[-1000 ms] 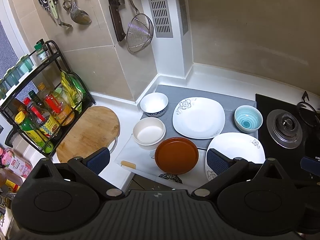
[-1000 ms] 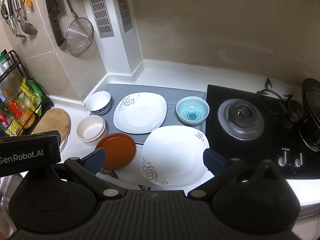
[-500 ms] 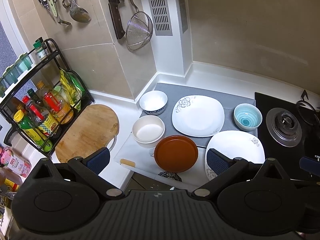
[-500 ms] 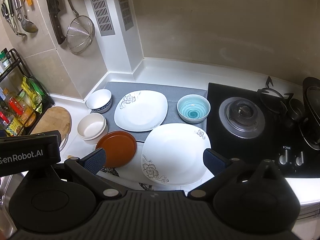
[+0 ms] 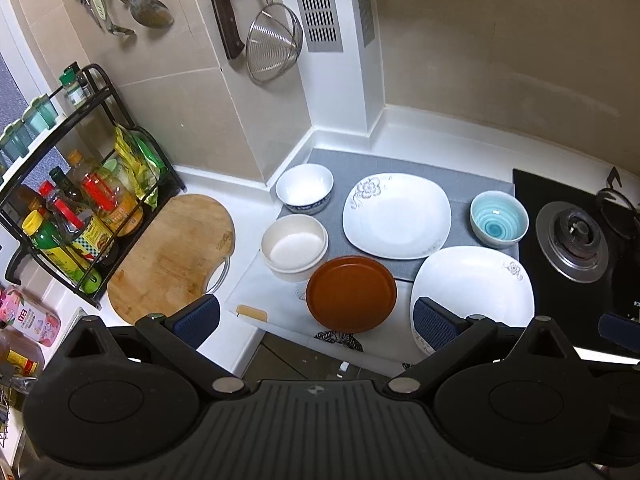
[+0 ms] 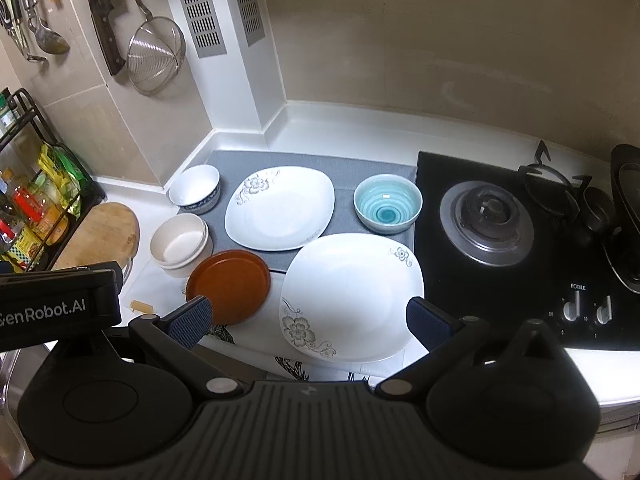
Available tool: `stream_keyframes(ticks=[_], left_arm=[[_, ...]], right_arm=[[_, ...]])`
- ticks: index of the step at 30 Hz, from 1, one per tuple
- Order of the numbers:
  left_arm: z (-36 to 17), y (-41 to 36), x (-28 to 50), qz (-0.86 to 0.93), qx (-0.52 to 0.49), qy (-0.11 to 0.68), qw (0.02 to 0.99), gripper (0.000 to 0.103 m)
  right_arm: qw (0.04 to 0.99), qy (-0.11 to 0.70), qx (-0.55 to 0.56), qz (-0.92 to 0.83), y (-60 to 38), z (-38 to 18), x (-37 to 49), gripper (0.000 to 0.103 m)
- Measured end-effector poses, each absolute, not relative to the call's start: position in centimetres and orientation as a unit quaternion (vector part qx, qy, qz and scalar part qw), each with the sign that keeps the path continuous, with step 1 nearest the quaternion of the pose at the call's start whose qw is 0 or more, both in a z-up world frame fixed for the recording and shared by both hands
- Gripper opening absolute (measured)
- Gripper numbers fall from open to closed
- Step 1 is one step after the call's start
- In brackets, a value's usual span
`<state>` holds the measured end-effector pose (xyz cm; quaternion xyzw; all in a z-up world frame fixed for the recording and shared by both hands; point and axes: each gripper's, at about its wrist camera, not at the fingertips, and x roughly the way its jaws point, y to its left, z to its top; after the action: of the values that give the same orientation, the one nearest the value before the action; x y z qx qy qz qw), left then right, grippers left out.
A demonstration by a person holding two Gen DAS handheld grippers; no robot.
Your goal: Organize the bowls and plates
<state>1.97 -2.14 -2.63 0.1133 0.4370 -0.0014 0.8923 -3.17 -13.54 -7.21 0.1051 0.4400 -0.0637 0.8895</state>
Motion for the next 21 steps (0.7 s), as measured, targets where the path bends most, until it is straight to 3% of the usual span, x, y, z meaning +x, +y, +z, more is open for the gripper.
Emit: stream_keyframes(ticks=[7, 14, 18, 21], left_arm=[[-6.0, -1.6, 4.3, -0.036, 0.103, 0.459, 0.882, 0.103], [-13.6, -0.3, 7.7, -0.188, 0.026, 0.453, 0.871, 0.099], [-18.9, -2.0, 10.8, -0.229, 0.033, 0.504, 0.832, 0.099], [-22.8, -2.7, 13.2, -0.285, 0.001, 0.538, 0.793, 0.097]], right_arm=[[0.89, 0.438, 0.123, -0.045, -14.2, -10.7, -1.7, 0.103], [0.906, 0.367, 0.204, 0.06, -18.4, -18.1, -1.2, 0.103], [0.915, 0.373, 0.149, 0.028, -21.0, -21.2, -0.6, 0.103], [0.902, 0.387, 0.19, 0.035, -24.4, -23.9, -0.4, 0.103]])
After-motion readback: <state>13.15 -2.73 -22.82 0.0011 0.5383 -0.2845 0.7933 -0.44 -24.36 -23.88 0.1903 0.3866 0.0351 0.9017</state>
